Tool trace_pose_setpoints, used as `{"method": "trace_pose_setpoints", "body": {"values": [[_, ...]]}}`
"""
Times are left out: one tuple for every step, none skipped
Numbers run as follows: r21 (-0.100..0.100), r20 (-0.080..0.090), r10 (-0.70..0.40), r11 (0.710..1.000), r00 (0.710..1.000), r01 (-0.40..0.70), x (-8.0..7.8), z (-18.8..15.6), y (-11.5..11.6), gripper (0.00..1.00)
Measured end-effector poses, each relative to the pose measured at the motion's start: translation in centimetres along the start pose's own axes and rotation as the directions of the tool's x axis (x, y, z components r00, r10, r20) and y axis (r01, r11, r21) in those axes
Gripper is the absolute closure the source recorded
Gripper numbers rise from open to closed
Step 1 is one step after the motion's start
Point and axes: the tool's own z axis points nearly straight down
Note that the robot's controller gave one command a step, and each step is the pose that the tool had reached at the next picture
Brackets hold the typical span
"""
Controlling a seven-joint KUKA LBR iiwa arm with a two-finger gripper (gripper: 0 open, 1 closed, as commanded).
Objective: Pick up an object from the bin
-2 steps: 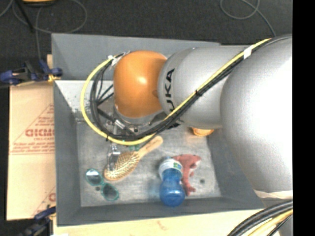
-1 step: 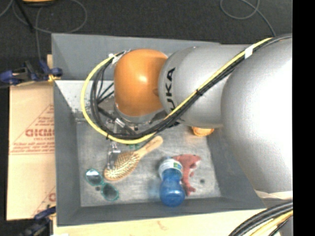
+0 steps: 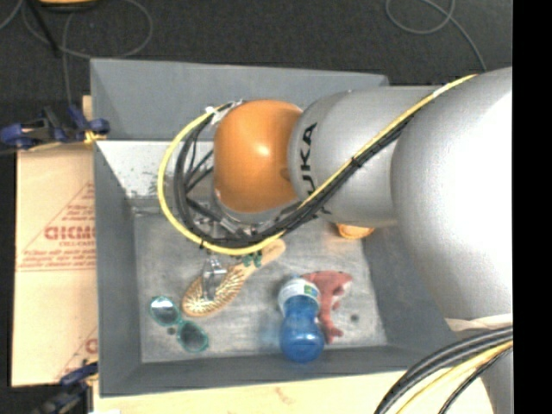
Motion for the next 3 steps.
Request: {"method": "trace_pose_setpoints", "body": {"values": [[0.001, -0.017, -0.197, 0.98, 0.98, 0.197, 1.2, 0.1, -5.6, 0.0], [0.004, -0.006, -0.203, 0.979, 0.979, 0.203, 1.2, -3.3, -8.3, 0.0], [0.002, -0.004, -0.447, 0.894, 0.894, 0.447, 0.5, 3.2, -5.3, 0.0]]}}
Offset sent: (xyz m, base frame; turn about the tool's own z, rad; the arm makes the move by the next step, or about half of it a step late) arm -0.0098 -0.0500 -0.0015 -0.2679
